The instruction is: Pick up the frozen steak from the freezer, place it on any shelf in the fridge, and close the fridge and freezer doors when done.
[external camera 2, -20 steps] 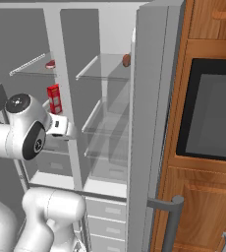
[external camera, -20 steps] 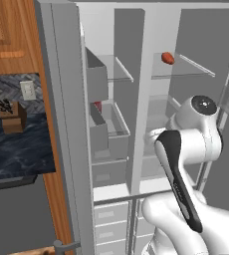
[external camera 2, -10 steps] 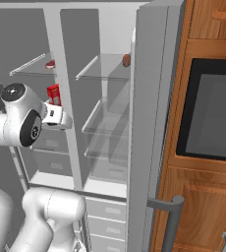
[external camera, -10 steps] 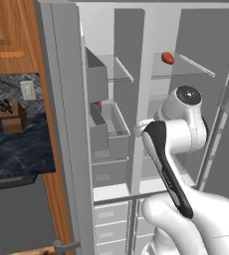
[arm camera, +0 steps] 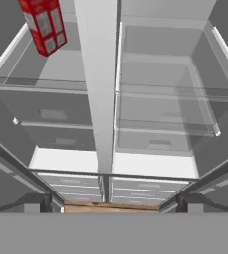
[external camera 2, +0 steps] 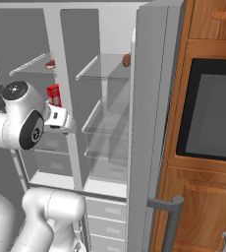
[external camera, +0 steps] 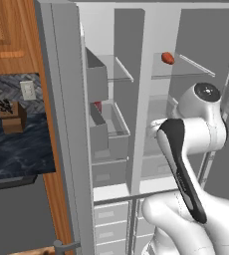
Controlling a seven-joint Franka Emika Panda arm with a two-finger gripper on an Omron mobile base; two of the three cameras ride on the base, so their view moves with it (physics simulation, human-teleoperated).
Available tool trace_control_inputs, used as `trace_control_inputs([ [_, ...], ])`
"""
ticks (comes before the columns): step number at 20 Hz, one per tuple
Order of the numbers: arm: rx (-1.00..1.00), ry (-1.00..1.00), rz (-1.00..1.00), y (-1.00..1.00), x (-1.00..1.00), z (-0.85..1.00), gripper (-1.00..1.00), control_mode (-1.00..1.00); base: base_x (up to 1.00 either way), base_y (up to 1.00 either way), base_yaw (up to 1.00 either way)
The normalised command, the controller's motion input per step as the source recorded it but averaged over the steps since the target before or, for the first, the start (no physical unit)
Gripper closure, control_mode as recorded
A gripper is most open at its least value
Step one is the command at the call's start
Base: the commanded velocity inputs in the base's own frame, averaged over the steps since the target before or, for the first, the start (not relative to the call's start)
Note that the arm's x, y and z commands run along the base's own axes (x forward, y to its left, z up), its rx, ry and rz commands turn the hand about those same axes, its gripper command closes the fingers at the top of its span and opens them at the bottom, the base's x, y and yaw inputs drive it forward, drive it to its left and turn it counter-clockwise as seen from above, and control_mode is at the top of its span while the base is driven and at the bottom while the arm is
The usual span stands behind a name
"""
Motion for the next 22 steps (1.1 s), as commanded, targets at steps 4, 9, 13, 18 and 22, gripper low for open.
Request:
trace_control_inputs([
  [4, 0.0, 0.0, -0.01, -0.05, -0.07, 0.0, -1.0, -1.0, 0.0, 0.0, 0.0],
  [9, 0.0, 0.0, 0.0, 0.0, 0.0, 0.0, -1.0, -1.0, 0.0, 0.0, 0.0],
  [13, 0.0, 0.0, 0.0, 0.0, 0.0, 0.0, -1.0, -1.0, 0.0, 0.0, 0.0],
  [18, 0.0, 0.0, 0.0, 0.03, 0.0, 0.0, -1.0, 1.0, 0.0, 0.1, 0.0],
  [22, 0.0, 0.0, 0.0, 0.0, 0.0, 0.0, -1.0, 1.0, 0.01, 0.33, -0.03],
])
